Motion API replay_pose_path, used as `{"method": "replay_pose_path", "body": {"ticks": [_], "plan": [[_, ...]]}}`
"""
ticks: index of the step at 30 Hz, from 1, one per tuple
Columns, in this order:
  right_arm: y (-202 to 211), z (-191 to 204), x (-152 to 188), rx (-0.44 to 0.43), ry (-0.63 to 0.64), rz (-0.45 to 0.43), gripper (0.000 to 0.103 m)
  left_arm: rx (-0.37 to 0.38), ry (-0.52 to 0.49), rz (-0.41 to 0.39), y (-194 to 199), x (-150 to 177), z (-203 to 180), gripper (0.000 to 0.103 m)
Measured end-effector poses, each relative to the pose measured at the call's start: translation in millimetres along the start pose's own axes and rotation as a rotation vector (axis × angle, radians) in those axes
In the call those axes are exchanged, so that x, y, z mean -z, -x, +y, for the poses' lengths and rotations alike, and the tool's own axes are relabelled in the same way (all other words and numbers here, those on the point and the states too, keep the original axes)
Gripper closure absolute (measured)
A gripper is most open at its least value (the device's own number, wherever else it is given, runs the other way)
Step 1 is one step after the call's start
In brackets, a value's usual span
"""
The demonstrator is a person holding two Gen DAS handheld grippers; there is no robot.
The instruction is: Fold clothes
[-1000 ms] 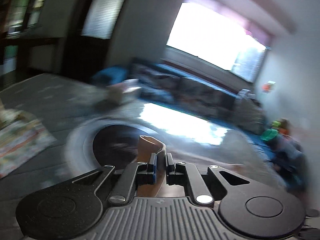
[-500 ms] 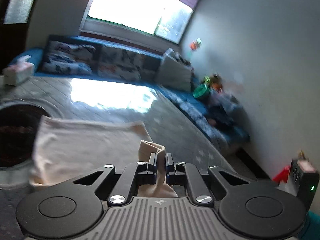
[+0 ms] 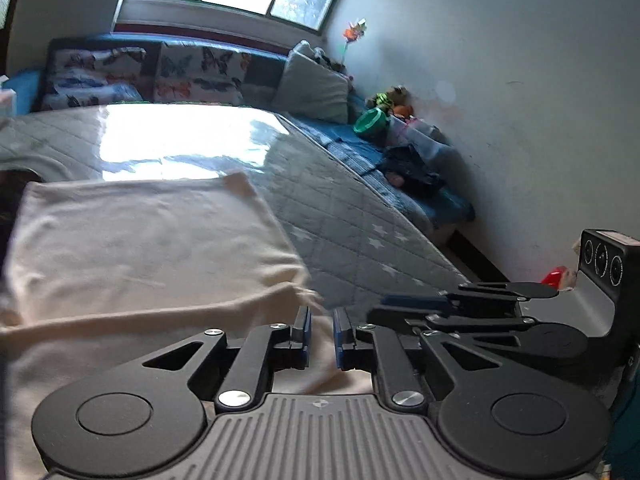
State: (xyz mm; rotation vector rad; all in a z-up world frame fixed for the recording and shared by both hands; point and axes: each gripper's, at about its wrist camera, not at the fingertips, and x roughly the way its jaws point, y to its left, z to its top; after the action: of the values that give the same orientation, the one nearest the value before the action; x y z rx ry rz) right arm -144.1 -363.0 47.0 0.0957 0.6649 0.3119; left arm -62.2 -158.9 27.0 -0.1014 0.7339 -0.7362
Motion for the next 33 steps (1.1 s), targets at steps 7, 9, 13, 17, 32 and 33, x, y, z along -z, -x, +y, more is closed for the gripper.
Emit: {"method": "replay_pose_path", "body": {"ticks": [7,9,13,17,32,33], "plan": [[-27,23,2,-0.080,0.047,0.065,0.082,-0.147,0.023,-0.018,42,17,51,0.090],[-34,28,2,-0.082,0.055,0.083,0.082,-0.181,0.020,-0.009,52,26,61,0.090],[-36,31,3,-0.061,0.047,0.097,0.082,-0.208,0.029,0.013,59,40,76,0.090],[-34,33,4,-0.043,0.033,0.106,0.082,-0.216,0.025,0.027,62,50,82,0.090],[-19,45,3,-0.023,0.047,0.123,0.096,-0.170,-0.037,0.045,65,50,91,0.090],[-21,45,6,-0.015,0.051,0.134,0.090,-0.167,-0.042,0.050,65,49,91,0.090]]}}
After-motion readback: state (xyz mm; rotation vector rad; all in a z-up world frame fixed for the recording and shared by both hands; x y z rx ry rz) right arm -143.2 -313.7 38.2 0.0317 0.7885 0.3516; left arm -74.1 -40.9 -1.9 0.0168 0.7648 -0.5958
